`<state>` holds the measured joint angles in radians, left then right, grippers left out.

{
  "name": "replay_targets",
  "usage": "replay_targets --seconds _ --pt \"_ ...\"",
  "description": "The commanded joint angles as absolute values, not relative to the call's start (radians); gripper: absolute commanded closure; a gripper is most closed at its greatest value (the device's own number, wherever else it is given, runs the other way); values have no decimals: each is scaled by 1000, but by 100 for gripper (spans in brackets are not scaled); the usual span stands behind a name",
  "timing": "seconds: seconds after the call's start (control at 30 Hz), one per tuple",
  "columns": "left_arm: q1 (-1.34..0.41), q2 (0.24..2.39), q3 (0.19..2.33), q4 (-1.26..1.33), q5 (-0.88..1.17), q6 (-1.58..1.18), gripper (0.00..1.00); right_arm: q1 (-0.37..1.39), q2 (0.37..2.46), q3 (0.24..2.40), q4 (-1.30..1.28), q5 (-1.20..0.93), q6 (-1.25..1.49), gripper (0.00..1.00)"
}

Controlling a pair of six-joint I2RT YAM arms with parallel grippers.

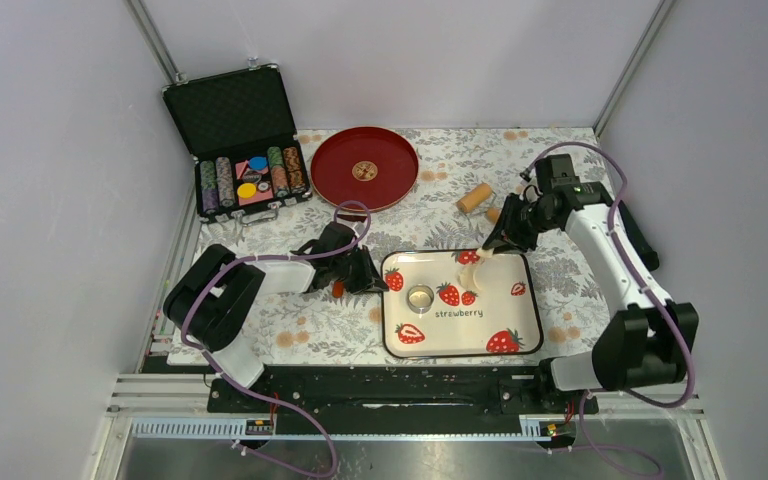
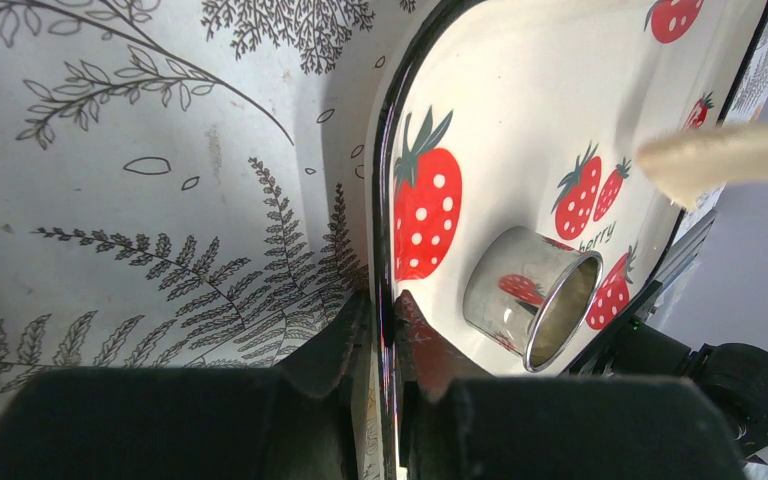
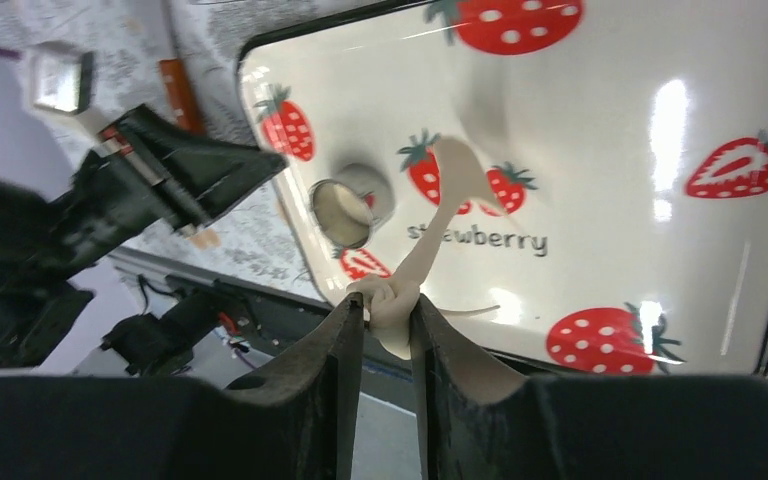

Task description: Roll out the dumpling wrappers from the dough

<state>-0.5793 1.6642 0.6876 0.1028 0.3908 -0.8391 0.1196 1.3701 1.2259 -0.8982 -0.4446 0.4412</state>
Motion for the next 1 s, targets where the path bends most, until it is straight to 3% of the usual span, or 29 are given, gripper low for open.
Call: replay_targets --seconds 0.0,0.17,0.27,0.63,0.97 --pt "-597 1728 655 -10 316 -784 100 92 1442 1193 -875 -366 367 69" --pt "-597 1728 655 -10 313 -785 100 89 1496 1164 -863 -229 325 65" --pt "-596 1730 657 -11 316 -783 100 89 1525 1136 -836 -213 325 52" --pt "-598 1730 658 -11 314 -785 100 89 1629 1051 -759 -262 344 22" --pt "-598 1730 658 -10 314 -785 100 92 1666 1026 -779 -94 349 11"
